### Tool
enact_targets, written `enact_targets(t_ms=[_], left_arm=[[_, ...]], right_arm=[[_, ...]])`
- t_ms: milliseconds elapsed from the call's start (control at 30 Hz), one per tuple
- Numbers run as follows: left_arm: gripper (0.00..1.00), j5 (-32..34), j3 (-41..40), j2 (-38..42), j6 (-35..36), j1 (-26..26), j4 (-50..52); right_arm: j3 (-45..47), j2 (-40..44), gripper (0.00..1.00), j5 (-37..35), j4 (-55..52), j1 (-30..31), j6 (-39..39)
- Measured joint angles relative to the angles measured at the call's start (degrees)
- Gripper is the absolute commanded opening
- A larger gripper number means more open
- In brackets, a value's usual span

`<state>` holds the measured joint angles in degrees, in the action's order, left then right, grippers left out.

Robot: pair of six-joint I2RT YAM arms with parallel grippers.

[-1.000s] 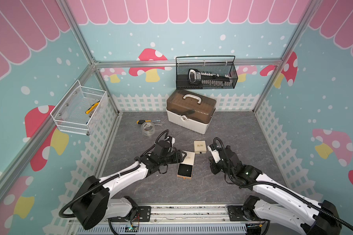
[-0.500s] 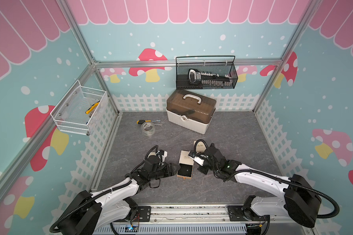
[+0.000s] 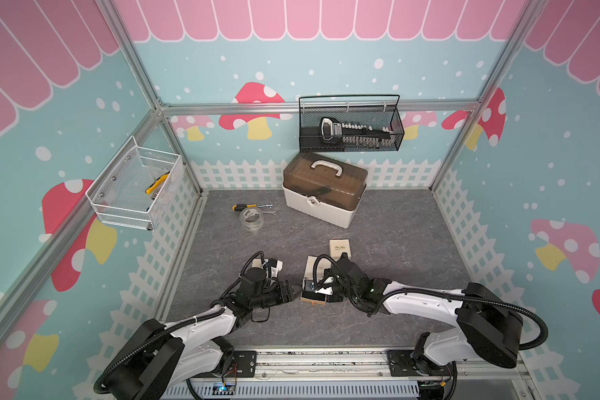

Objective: Place the earrings into the drawer-style jewelry box
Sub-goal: Insert the earring into the inner lining.

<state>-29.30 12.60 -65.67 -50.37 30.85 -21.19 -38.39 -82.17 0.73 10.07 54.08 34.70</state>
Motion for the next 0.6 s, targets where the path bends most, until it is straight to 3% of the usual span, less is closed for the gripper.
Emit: enact_targets(t_ms=[600], left_arm=[[0.69,-0.92,-2.4,1.88,-0.24,-2.25,-2.75]], right_arm=[[-0.35,-8.07,0.0,-0.26,4.35,1.16,5.35]])
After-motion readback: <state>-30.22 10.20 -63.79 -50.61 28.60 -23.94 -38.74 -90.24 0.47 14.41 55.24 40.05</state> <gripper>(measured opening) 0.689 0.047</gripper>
